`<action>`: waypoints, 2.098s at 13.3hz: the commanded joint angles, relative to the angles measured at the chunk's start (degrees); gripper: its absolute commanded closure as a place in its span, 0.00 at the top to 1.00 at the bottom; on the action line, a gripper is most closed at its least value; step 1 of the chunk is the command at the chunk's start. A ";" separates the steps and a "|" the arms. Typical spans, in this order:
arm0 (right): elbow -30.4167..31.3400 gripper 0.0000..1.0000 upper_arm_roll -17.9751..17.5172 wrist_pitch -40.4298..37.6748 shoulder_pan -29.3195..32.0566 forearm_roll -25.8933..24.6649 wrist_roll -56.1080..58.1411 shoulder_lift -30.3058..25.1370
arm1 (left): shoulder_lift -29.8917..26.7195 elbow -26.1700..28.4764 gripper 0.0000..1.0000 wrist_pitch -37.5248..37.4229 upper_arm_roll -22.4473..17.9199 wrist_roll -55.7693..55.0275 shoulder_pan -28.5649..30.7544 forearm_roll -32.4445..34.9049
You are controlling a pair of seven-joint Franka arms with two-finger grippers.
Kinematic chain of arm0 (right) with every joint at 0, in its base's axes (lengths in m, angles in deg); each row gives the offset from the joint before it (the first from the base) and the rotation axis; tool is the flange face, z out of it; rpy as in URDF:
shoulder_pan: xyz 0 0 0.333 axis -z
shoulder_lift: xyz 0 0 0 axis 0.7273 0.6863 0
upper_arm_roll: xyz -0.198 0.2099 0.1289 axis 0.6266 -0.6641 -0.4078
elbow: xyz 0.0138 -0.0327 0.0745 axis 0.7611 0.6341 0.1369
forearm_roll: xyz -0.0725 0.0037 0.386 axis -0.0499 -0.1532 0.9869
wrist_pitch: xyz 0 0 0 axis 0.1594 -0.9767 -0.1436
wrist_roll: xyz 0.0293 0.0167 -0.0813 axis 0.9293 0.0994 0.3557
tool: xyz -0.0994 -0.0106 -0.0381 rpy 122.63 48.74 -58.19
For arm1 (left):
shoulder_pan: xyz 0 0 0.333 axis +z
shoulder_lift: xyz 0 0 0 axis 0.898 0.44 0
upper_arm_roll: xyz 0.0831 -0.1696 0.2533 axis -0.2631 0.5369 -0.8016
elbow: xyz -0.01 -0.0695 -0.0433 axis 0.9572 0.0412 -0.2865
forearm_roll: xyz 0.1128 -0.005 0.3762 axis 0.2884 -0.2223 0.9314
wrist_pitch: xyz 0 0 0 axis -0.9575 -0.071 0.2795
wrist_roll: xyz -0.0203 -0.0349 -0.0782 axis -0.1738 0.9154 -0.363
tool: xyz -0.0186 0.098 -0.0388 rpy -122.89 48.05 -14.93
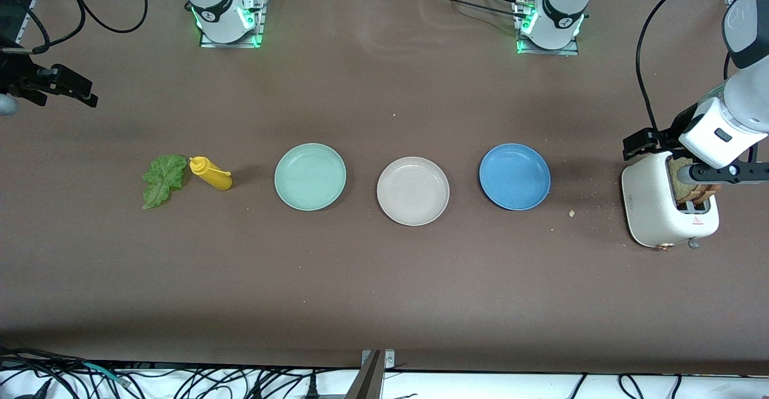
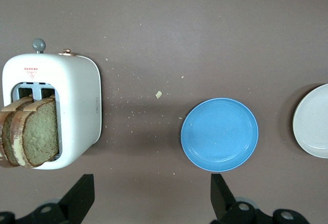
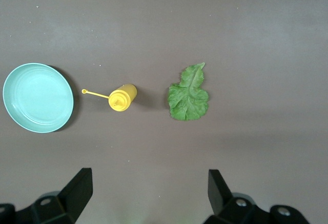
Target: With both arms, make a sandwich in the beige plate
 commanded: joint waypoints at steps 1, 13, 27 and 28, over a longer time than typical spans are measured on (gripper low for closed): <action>-0.72 1.00 -0.05 -0.74 0.16 1.07 -0.01 -0.07 | 0.18 -0.46 1.00 0.13 0.04 -0.61 -0.21 0.39; -0.72 1.00 0.03 -0.74 0.16 1.07 -0.01 -0.07 | 0.18 -0.46 1.00 -0.40 -0.39 0.35 0.76 1.27; -0.72 1.00 0.12 -0.83 0.25 1.07 0.16 0.02 | 4.40 4.10 1.00 5.91 -0.40 12.57 14.99 1.44; -0.72 1.00 0.12 -0.83 0.25 1.07 0.16 0.02 | 4.40 4.55 1.00 6.19 -0.40 12.66 15.26 1.53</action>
